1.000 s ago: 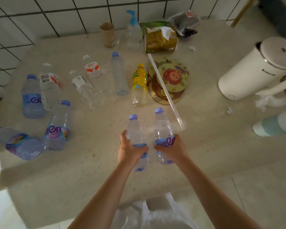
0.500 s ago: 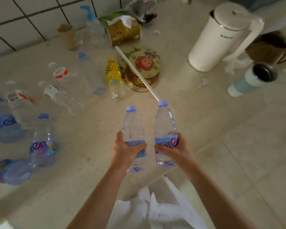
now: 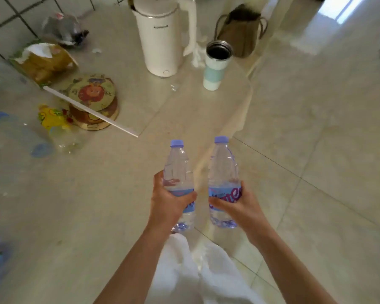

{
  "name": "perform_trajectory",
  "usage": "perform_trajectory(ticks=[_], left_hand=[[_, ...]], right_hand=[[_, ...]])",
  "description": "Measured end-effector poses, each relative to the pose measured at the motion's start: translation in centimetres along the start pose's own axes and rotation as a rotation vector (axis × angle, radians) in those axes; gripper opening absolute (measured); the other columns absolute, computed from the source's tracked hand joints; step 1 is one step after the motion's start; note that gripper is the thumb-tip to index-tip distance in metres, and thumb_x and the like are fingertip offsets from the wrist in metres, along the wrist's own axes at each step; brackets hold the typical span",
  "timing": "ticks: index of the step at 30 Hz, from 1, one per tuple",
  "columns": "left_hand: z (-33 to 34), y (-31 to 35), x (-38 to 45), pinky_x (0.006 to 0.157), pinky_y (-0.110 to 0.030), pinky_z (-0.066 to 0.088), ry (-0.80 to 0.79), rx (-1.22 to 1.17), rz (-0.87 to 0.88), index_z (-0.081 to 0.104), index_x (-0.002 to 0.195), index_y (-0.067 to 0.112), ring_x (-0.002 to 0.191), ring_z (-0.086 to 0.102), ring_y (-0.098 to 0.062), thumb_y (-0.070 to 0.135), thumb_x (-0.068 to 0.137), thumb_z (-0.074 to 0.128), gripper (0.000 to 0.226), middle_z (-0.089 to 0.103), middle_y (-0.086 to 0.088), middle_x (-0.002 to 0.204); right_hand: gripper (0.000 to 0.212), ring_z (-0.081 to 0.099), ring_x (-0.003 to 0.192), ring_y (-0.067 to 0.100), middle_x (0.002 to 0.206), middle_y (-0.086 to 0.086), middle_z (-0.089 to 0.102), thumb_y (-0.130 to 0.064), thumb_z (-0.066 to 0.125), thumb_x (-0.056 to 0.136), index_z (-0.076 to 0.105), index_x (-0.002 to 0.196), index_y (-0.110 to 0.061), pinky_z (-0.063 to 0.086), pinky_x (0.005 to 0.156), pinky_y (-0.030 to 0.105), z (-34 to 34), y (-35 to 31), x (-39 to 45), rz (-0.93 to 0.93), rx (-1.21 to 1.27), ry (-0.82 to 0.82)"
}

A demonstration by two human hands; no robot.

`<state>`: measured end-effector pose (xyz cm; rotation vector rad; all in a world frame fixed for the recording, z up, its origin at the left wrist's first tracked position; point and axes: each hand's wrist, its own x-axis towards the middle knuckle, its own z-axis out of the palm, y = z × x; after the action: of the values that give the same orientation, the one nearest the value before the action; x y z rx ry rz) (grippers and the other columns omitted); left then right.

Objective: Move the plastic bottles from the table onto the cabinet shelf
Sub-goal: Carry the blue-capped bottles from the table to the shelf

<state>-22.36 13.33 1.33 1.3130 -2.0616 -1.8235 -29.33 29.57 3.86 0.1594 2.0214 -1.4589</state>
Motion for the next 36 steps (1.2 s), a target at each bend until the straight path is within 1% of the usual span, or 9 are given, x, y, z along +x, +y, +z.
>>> perform_trajectory(ticks=[6,10,14,17,23,26,29,33,36], left_hand=[[9.4,0.8,-7.6,0.086,-0.044,0.057,-0.209,0.058,0.059,0.047,0.117,0.030,0.092,0.069,-0.014,0.027,0.042,0.091,0.087,0.066,0.006,0.103],[15.4,0.4,-12.4,0.085,-0.047,0.058,-0.344,0.105,0.089,0.048,0.118,0.031,0.092,0.071,-0.015,0.039,0.036,0.087,0.091,0.069,0.003,0.105],[20.7,0.7,-16.4,0.083,-0.042,0.059,-0.507,0.185,0.155,0.047,0.122,0.031,0.093,0.071,-0.011,0.029,0.044,0.091,0.090,0.068,0.006,0.107],[24.5,1.0,-18.9,0.085,-0.039,0.059,-0.642,0.254,0.208,0.044,0.124,0.031,0.096,0.068,-0.009,0.017,0.053,0.093,0.087,0.065,0.008,0.110],[31.7,1.7,-21.9,0.085,-0.043,0.059,-0.836,0.393,0.278,0.046,0.118,0.032,0.094,0.070,-0.013,0.015,0.053,0.092,0.082,0.067,0.005,0.107],[36.2,2.2,-23.2,0.082,-0.043,0.060,-0.944,0.463,0.310,0.048,0.118,0.029,0.091,0.071,-0.013,0.018,0.050,0.091,0.081,0.067,0.002,0.105],[41.7,3.3,-25.2,0.080,-0.036,0.060,-1.076,0.540,0.365,0.049,0.119,0.025,0.089,0.069,-0.012,0.010,0.055,0.091,0.077,0.067,0.001,0.104],[46.1,4.6,-27.0,0.068,-0.022,0.056,-1.185,0.576,0.417,0.049,0.117,0.025,0.080,0.067,-0.001,0.007,0.060,0.088,0.072,0.067,0.007,0.096],[50.2,4.8,-29.3,0.059,-0.013,0.051,-1.306,0.639,0.443,0.048,0.119,0.027,0.076,0.066,0.002,0.007,0.061,0.087,0.074,0.065,0.010,0.094]], right_hand=[[0.049,0.071,0.078,0.012,0.091,0.006,0.072,-0.005,0.087,0.062,0.056,0.096,-0.021,0.056,0.064,0.021,-10.5,4.9,-6.0,0.012,0.148,0.180],[0.060,0.072,0.086,0.013,0.099,0.006,0.071,-0.010,0.090,0.058,0.055,0.107,-0.016,0.057,0.066,0.023,-16.3,8.6,-9.8,0.036,0.236,0.311],[0.064,0.070,0.090,0.015,0.102,0.006,0.069,-0.012,0.091,0.058,0.054,0.110,-0.014,0.059,0.071,0.027,-21.0,11.7,-12.8,0.054,0.318,0.451],[0.062,0.070,0.090,0.015,0.103,0.006,0.068,-0.012,0.090,0.060,0.053,0.110,-0.013,0.057,0.066,0.020,-24.0,14.0,-14.8,0.075,0.386,0.565],[0.069,0.068,0.096,0.018,0.108,0.006,0.067,-0.018,0.091,0.059,0.052,0.115,-0.014,0.060,0.080,0.033,-28.2,17.6,-17.3,0.141,0.498,0.790],[0.073,0.067,0.095,0.018,0.108,0.005,0.066,-0.022,0.092,0.057,0.051,0.117,-0.014,0.059,0.079,0.032,-30.9,18.9,-18.3,0.186,0.547,0.908],[0.072,0.067,0.094,0.017,0.105,0.004,0.066,-0.021,0.091,0.057,0.051,0.116,-0.013,0.058,0.077,0.027,-34.1,20.2,-19.1,0.254,0.609,1.060],[0.069,0.069,0.091,0.016,0.101,0.003,0.068,-0.024,0.091,0.057,0.054,0.114,-0.012,0.058,0.075,0.026,-37.0,21.0,-19.6,0.276,0.677,1.146],[0.062,0.068,0.087,0.013,0.098,0.002,0.068,-0.021,0.090,0.060,0.054,0.110,-0.014,0.055,0.066,0.019,-39.2,21.8,-20.8,0.308,0.778,1.263]])
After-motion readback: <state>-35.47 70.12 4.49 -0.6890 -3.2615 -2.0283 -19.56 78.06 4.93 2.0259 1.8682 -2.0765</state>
